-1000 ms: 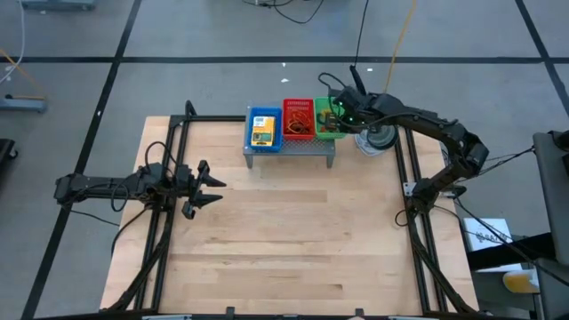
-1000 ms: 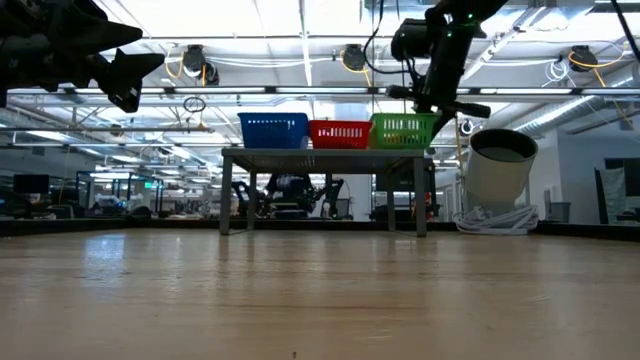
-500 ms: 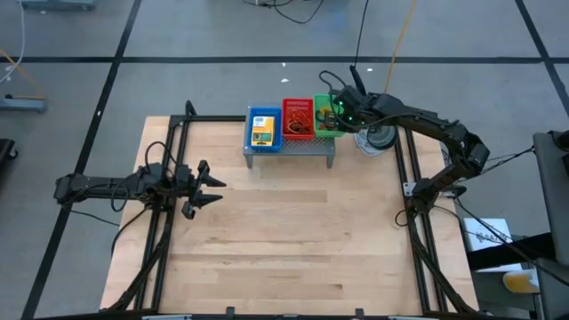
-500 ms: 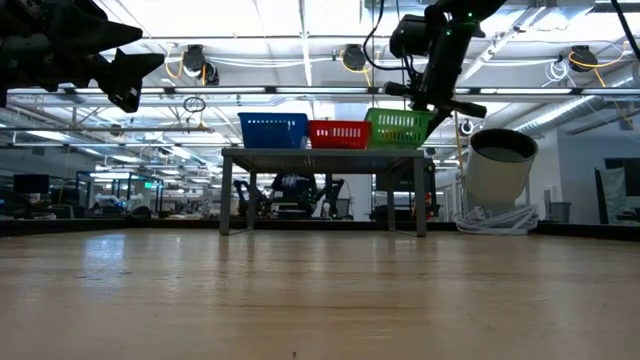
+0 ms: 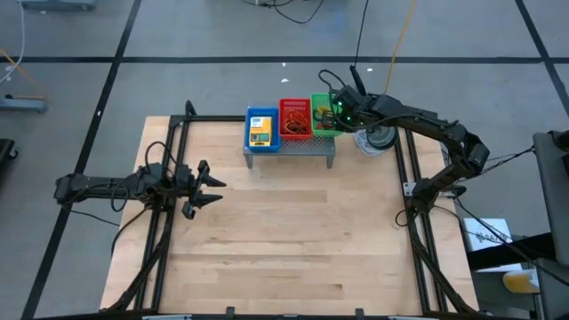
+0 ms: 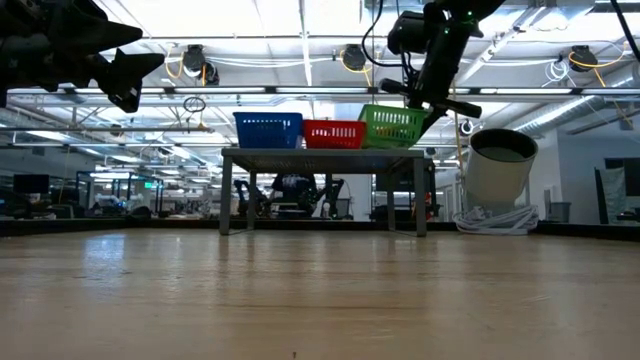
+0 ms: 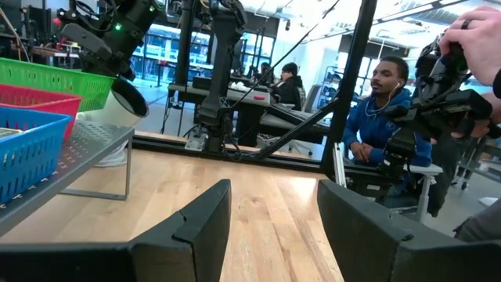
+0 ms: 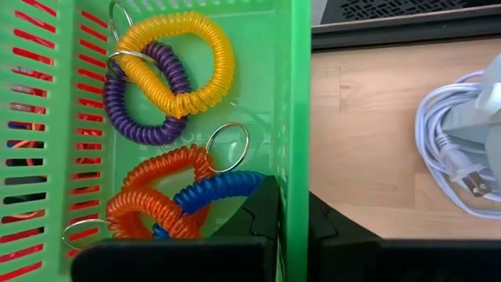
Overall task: Pick & Place Office Desk Supplies
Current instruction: Put the green bin on the shelf
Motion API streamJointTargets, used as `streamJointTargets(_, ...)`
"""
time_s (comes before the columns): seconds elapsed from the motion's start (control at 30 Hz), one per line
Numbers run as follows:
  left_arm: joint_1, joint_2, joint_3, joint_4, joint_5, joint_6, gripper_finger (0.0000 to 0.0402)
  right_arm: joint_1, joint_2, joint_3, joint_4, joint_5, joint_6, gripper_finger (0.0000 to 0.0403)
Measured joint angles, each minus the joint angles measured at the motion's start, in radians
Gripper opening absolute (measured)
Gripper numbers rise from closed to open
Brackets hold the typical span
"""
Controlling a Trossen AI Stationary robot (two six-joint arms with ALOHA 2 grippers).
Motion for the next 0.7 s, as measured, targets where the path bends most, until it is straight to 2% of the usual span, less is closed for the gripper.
streamJointTargets(0.7, 0.000, 0.000, 0.000, 0.000, 0.000, 0.000, 0.0200, 0.023, 0.005, 0.000, 0.051, 0.001, 0.017, 0.0000)
